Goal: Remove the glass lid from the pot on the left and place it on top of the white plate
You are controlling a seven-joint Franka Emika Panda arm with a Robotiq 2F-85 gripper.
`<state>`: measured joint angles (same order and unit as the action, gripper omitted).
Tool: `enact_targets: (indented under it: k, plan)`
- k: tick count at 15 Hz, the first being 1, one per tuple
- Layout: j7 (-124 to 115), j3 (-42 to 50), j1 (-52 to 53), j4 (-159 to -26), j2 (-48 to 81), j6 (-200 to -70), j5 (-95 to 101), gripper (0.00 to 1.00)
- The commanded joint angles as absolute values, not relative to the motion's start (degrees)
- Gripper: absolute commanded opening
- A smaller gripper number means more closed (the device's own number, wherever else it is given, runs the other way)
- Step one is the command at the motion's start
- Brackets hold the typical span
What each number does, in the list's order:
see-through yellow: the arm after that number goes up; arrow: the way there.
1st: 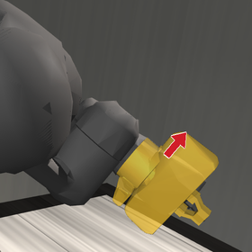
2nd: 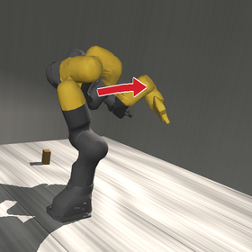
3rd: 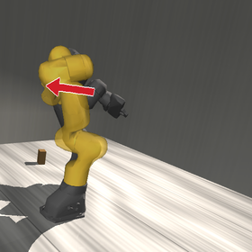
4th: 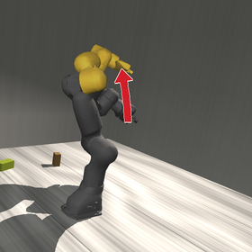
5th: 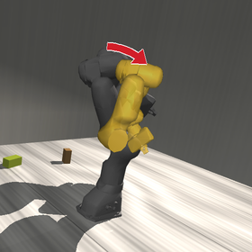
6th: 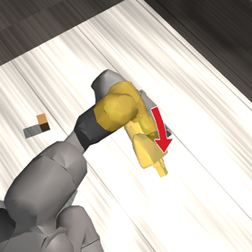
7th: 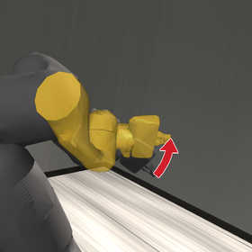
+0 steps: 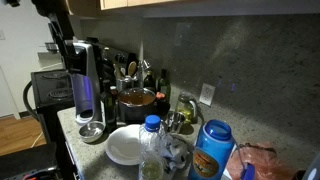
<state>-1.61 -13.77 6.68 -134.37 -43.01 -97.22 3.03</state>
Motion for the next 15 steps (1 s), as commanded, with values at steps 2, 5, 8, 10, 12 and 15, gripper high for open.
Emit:
enact_targets:
  k: [2, 5, 8, 10, 12, 15]
  plan:
    - [-2.3, -13.0, 7.9, -134.2, -42.8, -97.1, 3.7, 1.0]
    - [-2.3, -13.0, 7.9, -134.2, -42.8, -97.1, 3.7, 1.0]
    - [-2.3, -13.0, 7.9, -134.2, -42.8, -97.1, 3.7, 1.0]
    - [-2.3, -13.0, 7.9, -134.2, -42.8, -97.1, 3.7, 1.0]
    - [-2.3, -13.0, 7.9, -134.2, -42.8, -97.1, 3.7, 1.0]
    - [-2.2, -12.5, 7.2, -134.0, -39.5, -98.4, 3.6, 1.0]
